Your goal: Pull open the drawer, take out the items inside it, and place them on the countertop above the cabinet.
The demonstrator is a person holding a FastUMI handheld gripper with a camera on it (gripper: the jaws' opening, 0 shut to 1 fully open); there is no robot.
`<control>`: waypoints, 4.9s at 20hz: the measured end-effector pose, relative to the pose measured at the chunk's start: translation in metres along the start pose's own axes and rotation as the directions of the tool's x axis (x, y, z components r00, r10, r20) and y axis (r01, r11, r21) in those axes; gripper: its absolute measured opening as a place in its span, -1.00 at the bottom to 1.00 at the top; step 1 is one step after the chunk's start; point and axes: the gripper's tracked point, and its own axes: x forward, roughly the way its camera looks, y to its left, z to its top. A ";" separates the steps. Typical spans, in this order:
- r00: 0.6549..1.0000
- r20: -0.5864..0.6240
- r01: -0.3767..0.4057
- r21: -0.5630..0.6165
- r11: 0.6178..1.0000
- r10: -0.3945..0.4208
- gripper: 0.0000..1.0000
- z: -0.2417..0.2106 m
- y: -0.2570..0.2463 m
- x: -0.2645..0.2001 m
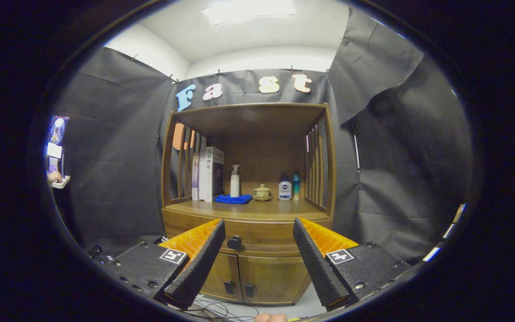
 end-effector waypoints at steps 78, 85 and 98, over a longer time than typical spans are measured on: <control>0.941 -0.339 0.007 0.043 0.999 0.008 -0.26 -0.168 0.077 0.074; 0.953 -0.304 0.005 -0.022 1.000 -0.011 0.14 -0.158 0.066 0.072; 0.922 -0.382 -0.118 -0.115 0.986 0.066 1.00 -0.038 0.079 0.147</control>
